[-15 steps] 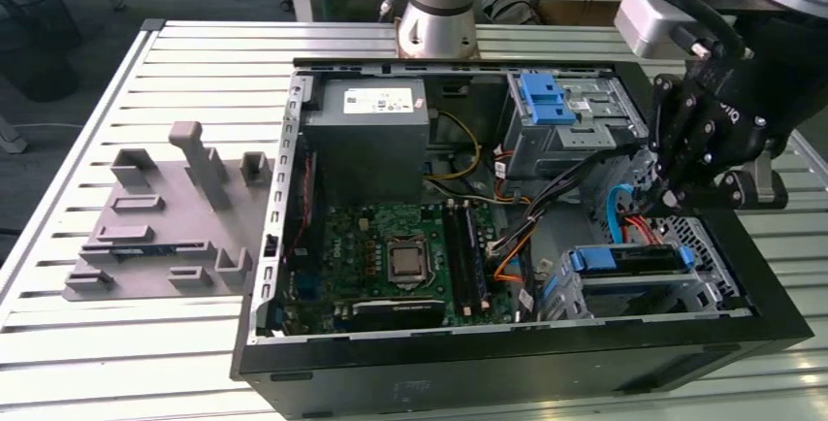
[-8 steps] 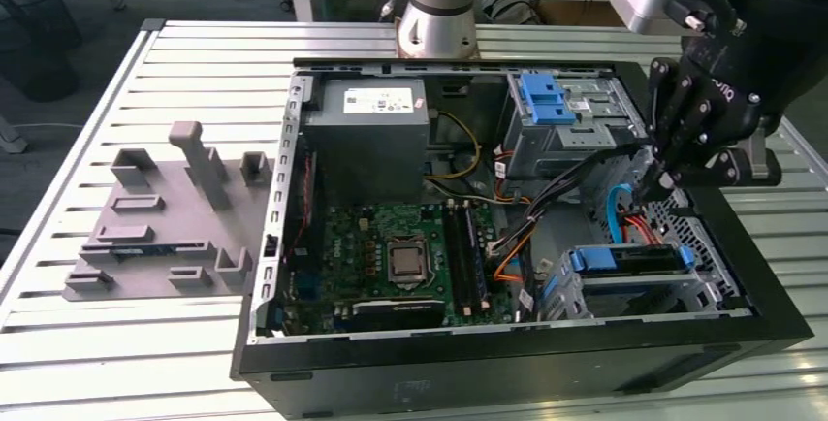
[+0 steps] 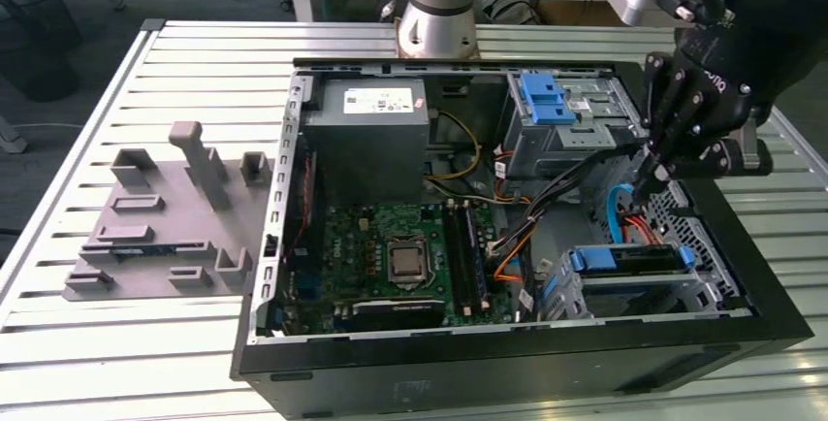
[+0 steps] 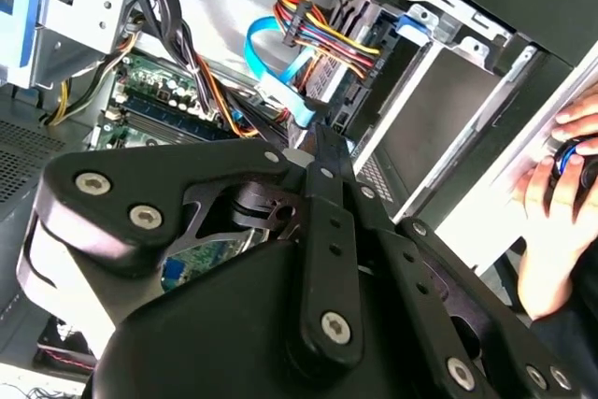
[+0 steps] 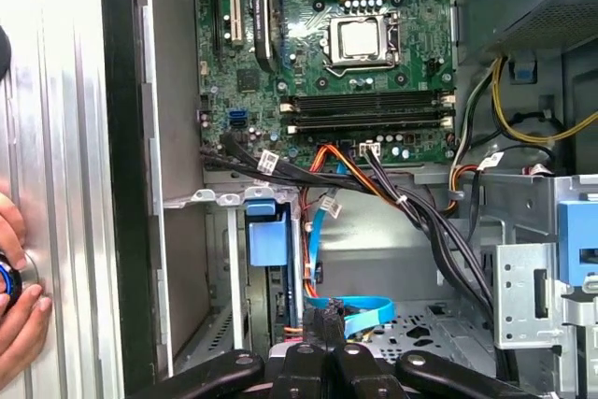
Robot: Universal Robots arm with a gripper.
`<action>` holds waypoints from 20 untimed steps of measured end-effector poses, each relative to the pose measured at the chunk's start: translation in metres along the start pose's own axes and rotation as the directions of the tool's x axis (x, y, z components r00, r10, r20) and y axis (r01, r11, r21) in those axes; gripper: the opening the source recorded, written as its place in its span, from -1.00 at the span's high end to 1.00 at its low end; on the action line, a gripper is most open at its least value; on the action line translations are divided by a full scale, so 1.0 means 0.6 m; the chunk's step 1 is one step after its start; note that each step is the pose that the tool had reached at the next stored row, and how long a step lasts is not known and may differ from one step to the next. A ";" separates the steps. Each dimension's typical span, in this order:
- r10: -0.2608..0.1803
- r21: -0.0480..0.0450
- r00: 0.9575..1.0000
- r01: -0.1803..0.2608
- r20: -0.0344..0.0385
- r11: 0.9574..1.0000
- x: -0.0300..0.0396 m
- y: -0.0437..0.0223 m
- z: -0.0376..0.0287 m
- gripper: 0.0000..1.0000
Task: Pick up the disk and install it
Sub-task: 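Insert the second disk wire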
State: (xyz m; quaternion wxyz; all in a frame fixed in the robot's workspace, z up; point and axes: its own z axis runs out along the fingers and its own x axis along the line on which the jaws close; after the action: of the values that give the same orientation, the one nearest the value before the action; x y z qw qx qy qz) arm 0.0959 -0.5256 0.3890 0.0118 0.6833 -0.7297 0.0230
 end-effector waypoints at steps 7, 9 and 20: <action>0.000 -0.003 1.000 0.000 0.003 1.000 -0.003 -0.002 0.008 0.63; 0.000 -0.004 1.000 0.000 0.006 1.000 -0.004 -0.002 0.011 0.51; 0.000 -0.006 1.000 0.000 0.010 1.000 -0.006 -0.003 0.030 0.51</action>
State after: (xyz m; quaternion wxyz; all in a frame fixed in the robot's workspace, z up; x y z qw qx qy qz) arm 0.0981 -0.5229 0.3706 0.0101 0.6834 -0.7298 0.0172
